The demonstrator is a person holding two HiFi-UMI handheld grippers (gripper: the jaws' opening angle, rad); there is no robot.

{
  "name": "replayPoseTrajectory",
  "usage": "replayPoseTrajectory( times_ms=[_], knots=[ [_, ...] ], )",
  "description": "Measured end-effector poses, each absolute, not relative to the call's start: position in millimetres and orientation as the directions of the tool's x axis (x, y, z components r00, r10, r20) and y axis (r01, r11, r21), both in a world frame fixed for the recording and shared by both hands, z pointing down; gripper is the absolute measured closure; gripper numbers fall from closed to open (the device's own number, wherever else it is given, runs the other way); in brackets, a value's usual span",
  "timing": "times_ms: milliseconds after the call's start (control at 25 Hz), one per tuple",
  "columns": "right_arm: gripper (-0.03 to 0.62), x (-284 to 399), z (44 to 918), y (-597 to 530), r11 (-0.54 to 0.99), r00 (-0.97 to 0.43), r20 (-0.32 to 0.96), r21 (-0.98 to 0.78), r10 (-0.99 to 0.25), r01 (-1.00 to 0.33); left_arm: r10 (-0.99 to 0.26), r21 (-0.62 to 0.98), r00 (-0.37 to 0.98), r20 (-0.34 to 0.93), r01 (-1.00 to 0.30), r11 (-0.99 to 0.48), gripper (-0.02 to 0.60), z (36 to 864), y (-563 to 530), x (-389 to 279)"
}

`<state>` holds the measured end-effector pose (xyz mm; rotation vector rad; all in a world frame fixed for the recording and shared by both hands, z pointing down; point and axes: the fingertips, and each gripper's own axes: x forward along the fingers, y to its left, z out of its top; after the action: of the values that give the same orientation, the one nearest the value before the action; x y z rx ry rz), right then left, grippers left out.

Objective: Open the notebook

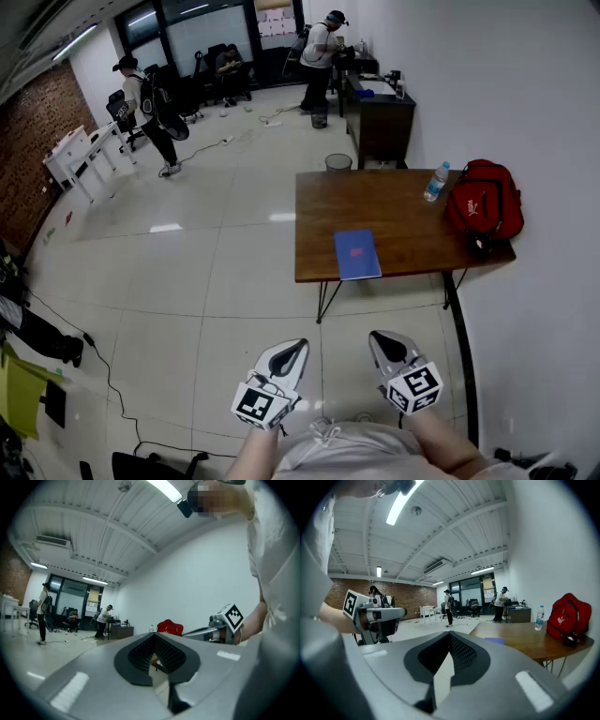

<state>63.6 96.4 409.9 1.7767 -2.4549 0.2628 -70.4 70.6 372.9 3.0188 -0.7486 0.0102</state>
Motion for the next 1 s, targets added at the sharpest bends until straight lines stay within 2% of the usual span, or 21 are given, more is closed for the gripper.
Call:
replayPoseTrajectory(
  times_ms=[240,400,680,960,1000],
  knots=[
    [0.588,29.7,419.5,78.4,0.308,-0.312,0.204,-0.049,-0.928,-0.95,-0.444,0.007,0.896,0.01,-0.444,-0.896,0.577,379.0,53.7,-92.1],
    [0.588,34.5,437.1,64.6,0.256,-0.268,0.244,-0.078,-0.932,-0.963,-0.442,0.044,0.896,0.026,-0.443,-0.895,0.577,394.5,41.1,-96.6],
    [0.588,70.9,458.0,18.2,0.17,-0.192,0.299,-0.098,-0.935,-0.98,-0.435,0.12,0.899,0.054,-0.438,-0.891,0.577,418.0,-6.3,-85.7],
    [0.587,134.7,488.8,-55.7,0.107,-0.137,0.379,-0.1,-0.915,-0.989,-0.415,0.143,0.904,0.105,-0.427,-0.893,0.577,438.4,-82.5,-34.1],
    [0.545,144.0,496.9,-67.6,0.1,-0.136,0.395,-0.111,-0.908,-0.989,-0.415,0.15,0.903,0.112,-0.428,-0.891,0.577,442.2,-94.6,-26.5]
  ],
)
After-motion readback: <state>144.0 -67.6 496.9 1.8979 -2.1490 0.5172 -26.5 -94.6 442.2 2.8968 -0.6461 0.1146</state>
